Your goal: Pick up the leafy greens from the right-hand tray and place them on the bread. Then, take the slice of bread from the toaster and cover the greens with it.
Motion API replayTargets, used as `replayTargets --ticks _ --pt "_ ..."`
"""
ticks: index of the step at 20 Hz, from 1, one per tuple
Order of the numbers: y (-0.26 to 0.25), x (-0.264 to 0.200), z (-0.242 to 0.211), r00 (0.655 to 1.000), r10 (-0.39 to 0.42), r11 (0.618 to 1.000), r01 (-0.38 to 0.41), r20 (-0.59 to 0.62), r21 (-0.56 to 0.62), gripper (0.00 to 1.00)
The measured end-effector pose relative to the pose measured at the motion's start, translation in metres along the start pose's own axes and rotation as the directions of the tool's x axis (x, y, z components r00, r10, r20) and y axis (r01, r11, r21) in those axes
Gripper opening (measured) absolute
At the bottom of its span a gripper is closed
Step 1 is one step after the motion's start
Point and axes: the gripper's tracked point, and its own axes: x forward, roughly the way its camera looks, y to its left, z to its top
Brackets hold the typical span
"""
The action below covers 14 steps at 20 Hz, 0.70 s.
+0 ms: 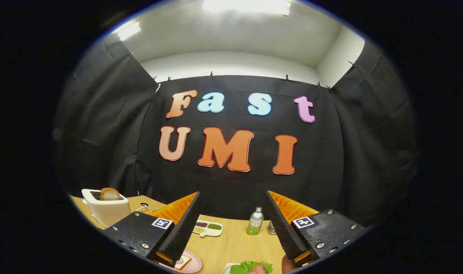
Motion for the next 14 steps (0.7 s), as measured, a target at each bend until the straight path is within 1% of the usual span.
replayTargets --ticks 7,14 --pt "0.001 0.005 -0.009 1.000 0.002 1.000 -0.002 -0.012 0.003 0.99" --pt "0.000 0.019 -0.017 1.000 -0.003 1.000 0.003 -0.019 0.016 0.99"
